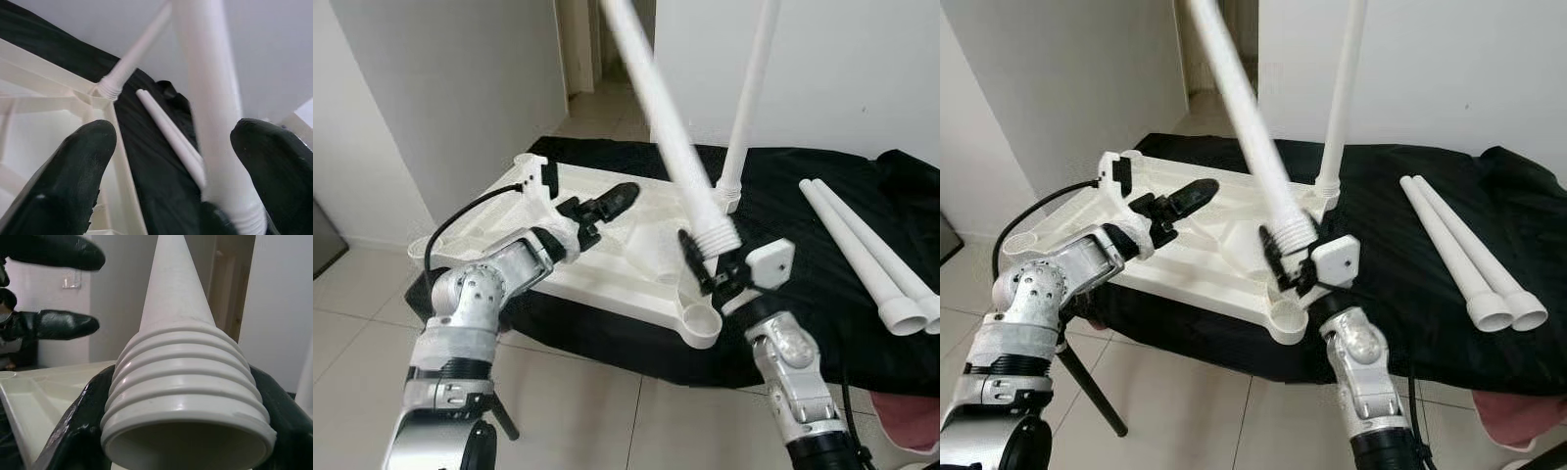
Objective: Building children table
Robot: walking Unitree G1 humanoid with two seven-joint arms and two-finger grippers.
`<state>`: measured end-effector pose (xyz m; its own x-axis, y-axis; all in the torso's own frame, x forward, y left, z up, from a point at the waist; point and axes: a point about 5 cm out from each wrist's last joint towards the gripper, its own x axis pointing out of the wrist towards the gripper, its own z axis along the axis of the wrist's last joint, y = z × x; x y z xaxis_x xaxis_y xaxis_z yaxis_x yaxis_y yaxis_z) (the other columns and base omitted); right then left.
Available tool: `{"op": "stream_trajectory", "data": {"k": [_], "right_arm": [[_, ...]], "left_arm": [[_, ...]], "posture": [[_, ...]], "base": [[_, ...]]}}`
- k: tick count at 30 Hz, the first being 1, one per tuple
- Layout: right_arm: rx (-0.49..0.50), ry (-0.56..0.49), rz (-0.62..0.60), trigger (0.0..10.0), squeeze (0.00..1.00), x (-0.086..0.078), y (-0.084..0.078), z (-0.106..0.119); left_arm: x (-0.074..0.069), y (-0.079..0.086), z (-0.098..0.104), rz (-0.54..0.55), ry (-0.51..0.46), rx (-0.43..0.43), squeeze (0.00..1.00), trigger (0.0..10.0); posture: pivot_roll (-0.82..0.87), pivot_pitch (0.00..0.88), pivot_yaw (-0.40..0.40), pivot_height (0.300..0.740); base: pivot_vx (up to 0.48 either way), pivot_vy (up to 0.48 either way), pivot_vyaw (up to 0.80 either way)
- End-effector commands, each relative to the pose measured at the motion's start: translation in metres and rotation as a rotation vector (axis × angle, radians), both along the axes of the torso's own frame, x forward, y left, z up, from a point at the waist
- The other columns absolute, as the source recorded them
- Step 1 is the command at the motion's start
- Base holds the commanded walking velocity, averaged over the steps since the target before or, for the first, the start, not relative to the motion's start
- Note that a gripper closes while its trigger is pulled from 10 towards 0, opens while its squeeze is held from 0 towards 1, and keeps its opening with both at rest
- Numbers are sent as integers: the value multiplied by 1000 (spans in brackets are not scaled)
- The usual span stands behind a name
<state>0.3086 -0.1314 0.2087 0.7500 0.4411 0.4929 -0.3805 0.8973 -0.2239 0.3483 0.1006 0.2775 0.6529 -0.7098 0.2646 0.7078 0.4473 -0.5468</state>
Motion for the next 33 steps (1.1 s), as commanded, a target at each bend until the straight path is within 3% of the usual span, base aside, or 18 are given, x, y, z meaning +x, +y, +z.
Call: {"op": "stream_trajectory", "data": {"k": [1,3,6,10,16,22,23,25,26,28,29,33], "right_arm": [[16,-14,26,10000,0,-4,4,4],[4,22,86,10000,0,-9,11,-4],[-5,35,111,10000,0,-11,15,-6],[-41,66,215,10000,0,-21,27,-13],[-60,75,262,10000,0,-28,31,-16],[-69,100,282,10000,0,-35,31,-21],[-71,109,280,10000,0,-37,30,-23],[-71,109,280,10000,0,-37,30,-23],[-71,120,282,10000,0,-38,30,-26],[-71,120,282,10000,0,-38,30,-26],[-72,132,283,10000,0,-39,30,-28],[-70,147,281,10000,0,-40,31,-30]], "left_arm": [[-18,-5,15,-354,-241,-134,0,10000],[-15,-5,21,-378,-217,-208,0,10000],[-13,-6,23,-379,-211,-216,0,10000],[-4,-9,20,-371,-183,-179,0,10000],[7,-7,18,-315,-134,-150,0,10000],[25,6,21,-173,-117,-90,0,10000],[31,11,25,-135,-95,-79,0,9098],[31,11,25,-135,-95,-79,0,9098],[35,17,30,-94,-80,-82,0,2000],[35,17,30,-94,-80,-82,0,2000],[37,22,35,-74,-72,-91,0,0],[36,21,38,-83,-73,-107,0,0]], "posture": [[-32,50,69,740],[-38,46,71,740],[-38,46,71,740],[-41,43,73,740],[-42,36,73,740],[-39,32,66,740],[-39,33,64,740],[-39,33,64,740],[-38,33,64,740],[-38,33,64,740],[-36,32,63,740],[-26,29,56,740]], "base": [[0,0,0],[0,0,0],[0,0,0],[0,0,0],[0,0,0],[0,0,0],[0,0,0],[0,0,0],[0,0,0],[0,0,0],[0,0,0],[0,0,0]]}}
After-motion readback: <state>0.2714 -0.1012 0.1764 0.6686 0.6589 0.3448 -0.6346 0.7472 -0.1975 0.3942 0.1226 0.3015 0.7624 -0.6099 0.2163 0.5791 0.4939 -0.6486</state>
